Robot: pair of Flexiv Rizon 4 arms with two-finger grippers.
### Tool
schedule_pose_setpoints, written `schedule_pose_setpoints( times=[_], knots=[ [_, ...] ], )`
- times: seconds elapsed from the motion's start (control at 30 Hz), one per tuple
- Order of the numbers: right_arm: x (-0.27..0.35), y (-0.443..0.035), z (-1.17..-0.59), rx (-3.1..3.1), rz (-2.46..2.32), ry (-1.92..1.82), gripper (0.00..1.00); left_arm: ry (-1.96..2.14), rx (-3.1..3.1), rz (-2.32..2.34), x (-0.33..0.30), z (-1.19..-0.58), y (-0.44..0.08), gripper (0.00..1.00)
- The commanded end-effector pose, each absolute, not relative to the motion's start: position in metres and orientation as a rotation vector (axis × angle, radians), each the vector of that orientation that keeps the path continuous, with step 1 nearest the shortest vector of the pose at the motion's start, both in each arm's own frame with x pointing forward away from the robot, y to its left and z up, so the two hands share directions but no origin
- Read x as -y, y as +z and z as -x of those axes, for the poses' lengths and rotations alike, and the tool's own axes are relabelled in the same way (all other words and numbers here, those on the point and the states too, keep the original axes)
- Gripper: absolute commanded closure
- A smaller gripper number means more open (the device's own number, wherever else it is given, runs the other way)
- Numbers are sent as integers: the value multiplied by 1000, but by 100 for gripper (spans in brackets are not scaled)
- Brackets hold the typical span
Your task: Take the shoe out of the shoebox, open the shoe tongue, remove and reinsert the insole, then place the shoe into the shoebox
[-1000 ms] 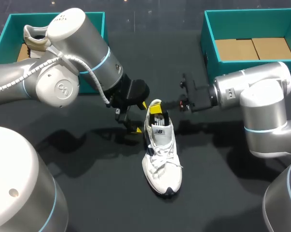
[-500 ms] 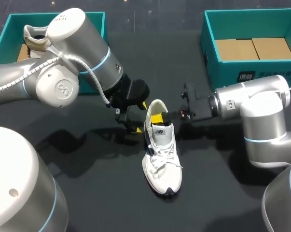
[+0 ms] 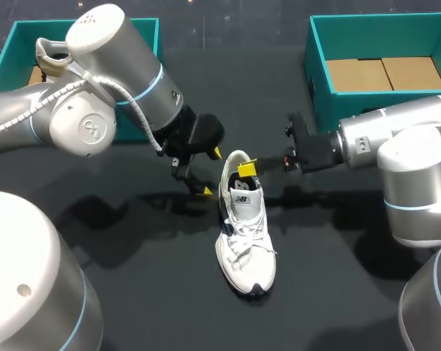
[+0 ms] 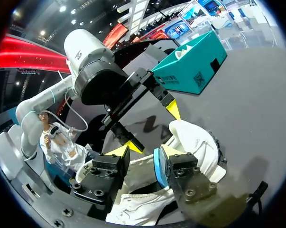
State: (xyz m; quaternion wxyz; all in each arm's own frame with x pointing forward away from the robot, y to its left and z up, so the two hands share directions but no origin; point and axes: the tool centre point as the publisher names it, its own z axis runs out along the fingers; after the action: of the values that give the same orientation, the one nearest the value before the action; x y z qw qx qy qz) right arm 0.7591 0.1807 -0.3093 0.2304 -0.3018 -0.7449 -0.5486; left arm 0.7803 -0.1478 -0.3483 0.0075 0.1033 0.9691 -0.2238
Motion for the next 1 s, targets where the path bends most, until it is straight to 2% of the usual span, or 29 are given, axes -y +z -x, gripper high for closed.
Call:
schedule_pose_setpoints(
  times=[0.03, 0.7, 1.0],
  knots=[
    [-160, -308, -755, 2042, 862, -1503, 58, -688, -3025, -334, 137, -778, -338, 0],
    [-67, -316, -771, 2096, 1253, -1209, 60, -555, -3044, -377, 83, -792, -309, 0],
    [-53, -299, -769, 2168, 1347, -1063, 62, -531, -3060, -391, 61, -794, -301, 0]
  ],
)
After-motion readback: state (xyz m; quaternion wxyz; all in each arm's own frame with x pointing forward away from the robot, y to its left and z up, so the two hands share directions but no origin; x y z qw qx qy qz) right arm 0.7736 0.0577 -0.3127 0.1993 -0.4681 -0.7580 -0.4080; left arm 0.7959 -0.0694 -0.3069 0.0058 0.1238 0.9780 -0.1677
